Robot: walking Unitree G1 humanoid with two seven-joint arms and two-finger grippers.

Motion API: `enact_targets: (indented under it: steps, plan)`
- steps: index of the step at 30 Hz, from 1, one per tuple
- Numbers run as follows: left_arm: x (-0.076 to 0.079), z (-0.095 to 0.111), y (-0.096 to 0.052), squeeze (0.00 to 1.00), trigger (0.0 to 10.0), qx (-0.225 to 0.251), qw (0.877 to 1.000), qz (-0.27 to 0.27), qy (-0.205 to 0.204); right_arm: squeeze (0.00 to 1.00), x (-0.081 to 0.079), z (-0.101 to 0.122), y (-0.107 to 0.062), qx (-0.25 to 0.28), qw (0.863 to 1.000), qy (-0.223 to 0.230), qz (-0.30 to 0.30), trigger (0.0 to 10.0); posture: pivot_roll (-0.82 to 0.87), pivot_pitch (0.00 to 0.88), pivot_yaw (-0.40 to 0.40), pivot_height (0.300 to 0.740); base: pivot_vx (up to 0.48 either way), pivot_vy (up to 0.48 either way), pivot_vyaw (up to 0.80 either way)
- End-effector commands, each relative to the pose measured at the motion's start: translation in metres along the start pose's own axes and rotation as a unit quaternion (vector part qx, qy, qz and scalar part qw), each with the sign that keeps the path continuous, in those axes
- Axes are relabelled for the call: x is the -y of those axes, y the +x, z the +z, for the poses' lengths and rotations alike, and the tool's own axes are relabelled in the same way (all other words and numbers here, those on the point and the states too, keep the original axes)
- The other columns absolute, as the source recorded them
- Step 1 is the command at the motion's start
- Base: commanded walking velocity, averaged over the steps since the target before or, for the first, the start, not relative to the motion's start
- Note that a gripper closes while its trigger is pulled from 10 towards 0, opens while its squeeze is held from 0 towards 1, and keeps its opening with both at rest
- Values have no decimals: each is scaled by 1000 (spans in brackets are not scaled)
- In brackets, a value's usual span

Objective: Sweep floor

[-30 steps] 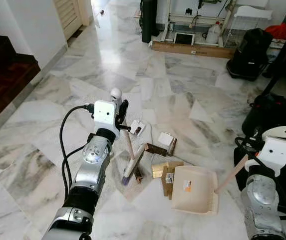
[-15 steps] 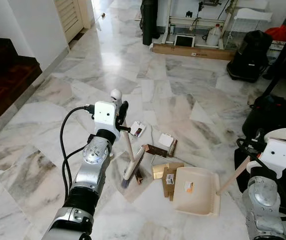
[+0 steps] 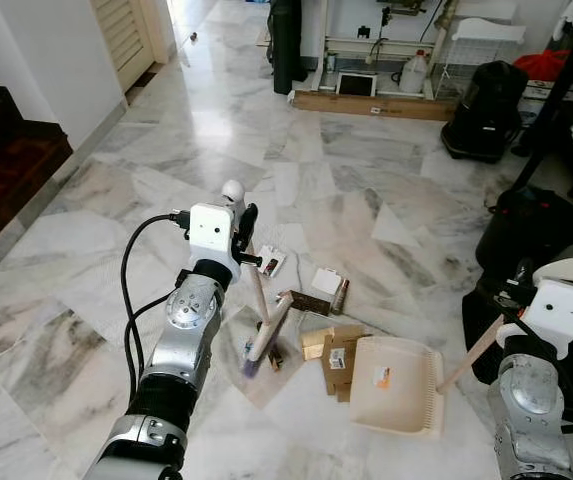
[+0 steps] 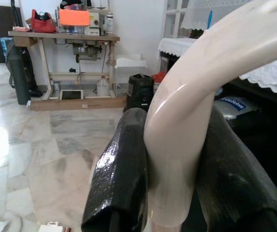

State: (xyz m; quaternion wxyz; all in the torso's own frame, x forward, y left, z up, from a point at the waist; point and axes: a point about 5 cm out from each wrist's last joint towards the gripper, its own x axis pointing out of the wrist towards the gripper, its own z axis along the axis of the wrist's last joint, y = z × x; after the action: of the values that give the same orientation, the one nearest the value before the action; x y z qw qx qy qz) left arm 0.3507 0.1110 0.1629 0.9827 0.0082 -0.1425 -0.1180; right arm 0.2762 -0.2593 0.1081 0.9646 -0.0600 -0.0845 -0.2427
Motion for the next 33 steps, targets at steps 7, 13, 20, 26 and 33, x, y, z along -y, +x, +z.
enact_targets:
  steps: [7, 13, 20, 26, 33]
  plan:
    - [-2, 9, 3, 0, 10000, 27, 1000, 7, -5, 0, 1, 8, 5, 18, 1000, 7, -1, 10000, 25, 74, 8, 740, 0, 0, -665]
    - [-8, -8, -8, 0, 10000, -2, 1000, 16, 14, 0, -9, 4, -1, 21, 999, 22, 15, 10000, 21, 81, 8, 740, 0, 0, -109]
    - [-27, -17, -27, 0, 10000, -6, 997, 52, 58, 0, -8, 6, -11, 35, 998, 30, 30, 10000, 22, 89, 3, 740, 0, 0, 0]
    - [-40, -22, -43, 0, 10000, -11, 994, 85, 66, 0, -4, 2, -24, 42, 998, 25, 34, 10000, 22, 94, 0, 740, 0, 0, 0]
    - [-37, -14, -37, 0, 10000, 10, 994, 84, 62, 0, -8, 10, -23, 61, 997, 28, 46, 10000, 21, 93, 2, 740, 0, 0, 0]
